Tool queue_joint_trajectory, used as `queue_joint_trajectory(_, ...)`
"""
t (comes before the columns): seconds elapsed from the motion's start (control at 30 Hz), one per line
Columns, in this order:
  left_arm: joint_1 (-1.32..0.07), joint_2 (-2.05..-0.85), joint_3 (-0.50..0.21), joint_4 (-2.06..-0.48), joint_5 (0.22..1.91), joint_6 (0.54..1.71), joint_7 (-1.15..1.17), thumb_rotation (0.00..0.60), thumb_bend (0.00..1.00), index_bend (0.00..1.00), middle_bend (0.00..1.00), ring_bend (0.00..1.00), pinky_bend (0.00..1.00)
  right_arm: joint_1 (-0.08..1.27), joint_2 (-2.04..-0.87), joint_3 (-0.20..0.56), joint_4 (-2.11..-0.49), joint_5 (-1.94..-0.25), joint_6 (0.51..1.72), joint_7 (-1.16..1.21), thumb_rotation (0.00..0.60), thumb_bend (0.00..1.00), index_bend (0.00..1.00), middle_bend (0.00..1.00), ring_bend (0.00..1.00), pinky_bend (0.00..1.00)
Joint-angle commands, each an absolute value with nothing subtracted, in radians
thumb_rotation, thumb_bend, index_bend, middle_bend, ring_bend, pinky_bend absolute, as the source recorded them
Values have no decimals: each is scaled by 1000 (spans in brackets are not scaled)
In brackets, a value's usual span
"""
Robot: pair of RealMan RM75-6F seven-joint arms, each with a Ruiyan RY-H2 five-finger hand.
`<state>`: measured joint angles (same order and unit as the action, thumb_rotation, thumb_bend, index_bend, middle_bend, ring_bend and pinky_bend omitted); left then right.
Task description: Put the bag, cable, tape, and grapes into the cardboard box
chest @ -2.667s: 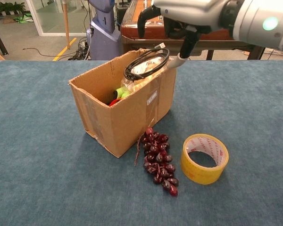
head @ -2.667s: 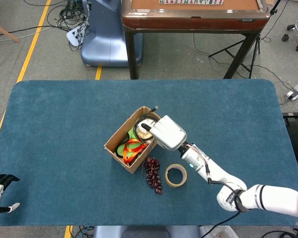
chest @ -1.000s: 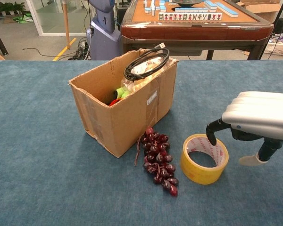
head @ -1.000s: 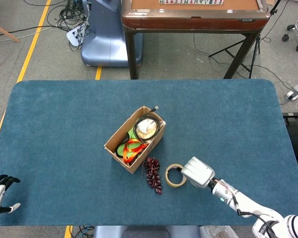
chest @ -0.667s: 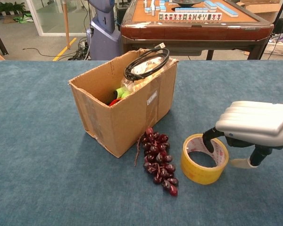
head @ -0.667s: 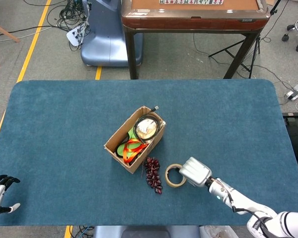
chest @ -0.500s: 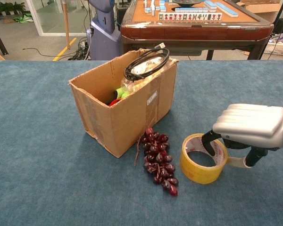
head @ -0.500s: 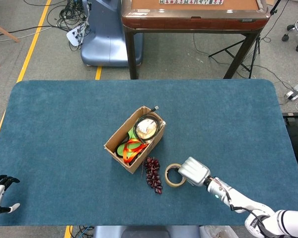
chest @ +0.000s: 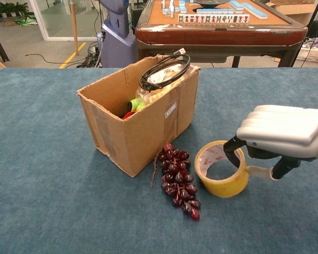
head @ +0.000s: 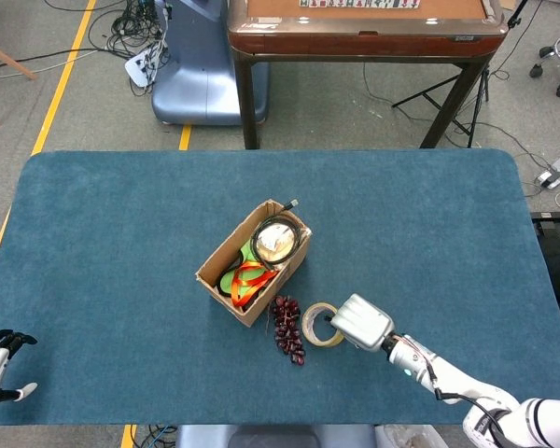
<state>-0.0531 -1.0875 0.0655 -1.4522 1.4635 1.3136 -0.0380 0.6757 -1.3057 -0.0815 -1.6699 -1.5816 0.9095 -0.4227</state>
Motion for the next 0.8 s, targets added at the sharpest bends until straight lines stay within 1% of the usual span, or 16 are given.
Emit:
queue_joint_trajectory(0.03, -53, -1088, 65, -1452, 1463, 1313, -37, 600, 100, 319, 291, 160, 400, 669, -1276, -82, -1718, -1613, 938, -425, 600, 509, 732, 1000, 1000, 1000)
queue_joint_trajectory(0.3, -55, -1092, 66, -1450, 1461, 1308, -33, 600, 100, 318, 291, 160, 400, 653, -1239, -81, -1783, -1691, 1004, -427, 600, 510, 732, 1000, 1000, 1000)
queue_joint_trajectory(0.5, -56, -1093, 65, -1448, 1460, 1306, -32, 600, 100, 319, 291, 160, 400, 651, -1223, -65, -1826, -1752, 1050, -423, 600, 510, 732, 1000, 1000, 1000)
queue_joint_trajectory(0.8, -55, -1094, 66, -1445, 1460, 1306, -34, 600, 100, 318, 290, 160, 400, 668, -1214, -43, -1890, -1828, 1068, -421, 600, 510, 732, 1000, 1000, 1000)
